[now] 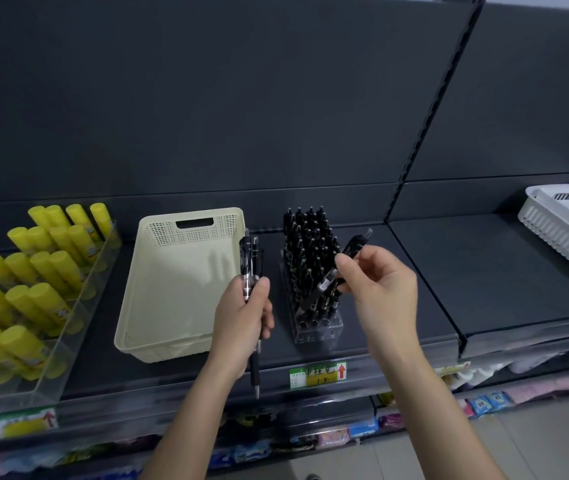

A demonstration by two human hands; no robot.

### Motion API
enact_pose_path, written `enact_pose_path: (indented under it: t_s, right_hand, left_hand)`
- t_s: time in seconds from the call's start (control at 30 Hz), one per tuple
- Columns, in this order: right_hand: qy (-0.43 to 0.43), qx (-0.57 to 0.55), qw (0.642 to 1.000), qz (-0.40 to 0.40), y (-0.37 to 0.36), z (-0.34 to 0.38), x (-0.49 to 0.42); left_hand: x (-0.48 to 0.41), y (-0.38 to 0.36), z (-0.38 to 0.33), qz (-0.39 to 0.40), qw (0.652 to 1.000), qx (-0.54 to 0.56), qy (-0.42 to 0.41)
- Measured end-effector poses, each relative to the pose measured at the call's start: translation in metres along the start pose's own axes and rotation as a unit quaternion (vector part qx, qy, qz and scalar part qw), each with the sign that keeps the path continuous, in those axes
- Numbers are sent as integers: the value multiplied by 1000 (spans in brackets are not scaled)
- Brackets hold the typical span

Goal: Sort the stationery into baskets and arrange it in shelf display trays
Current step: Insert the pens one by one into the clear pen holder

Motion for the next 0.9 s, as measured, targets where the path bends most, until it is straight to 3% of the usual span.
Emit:
enact_pose_path:
  t_s: [0.17,0.3,0.7,0.9]
  right_hand:
    - [105,141,984,26,-7,-12,7]
    - [148,179,972,35,-14,-20,14]
    - [192,231,952,63,-21,-36,19]
    - [169,243,953,71,-22,-50,22]
  left_hand:
    - [0,0,2,-9,1000,-14,0]
    - [0,1,0,6,1000,-4,-1]
    - [2,2,3,34,999,22,11]
    - [5,3,3,54,998,25,6]
Point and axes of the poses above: each hand's wrist, its own x-axis away from the middle knuckle, its own y-axis out of the back of the hand, z = x × y, the point moved 4 cm from there along -x, towards the middle knuckle, and after that the axes turned 15 degrees about -z, right-handed, at the moved point
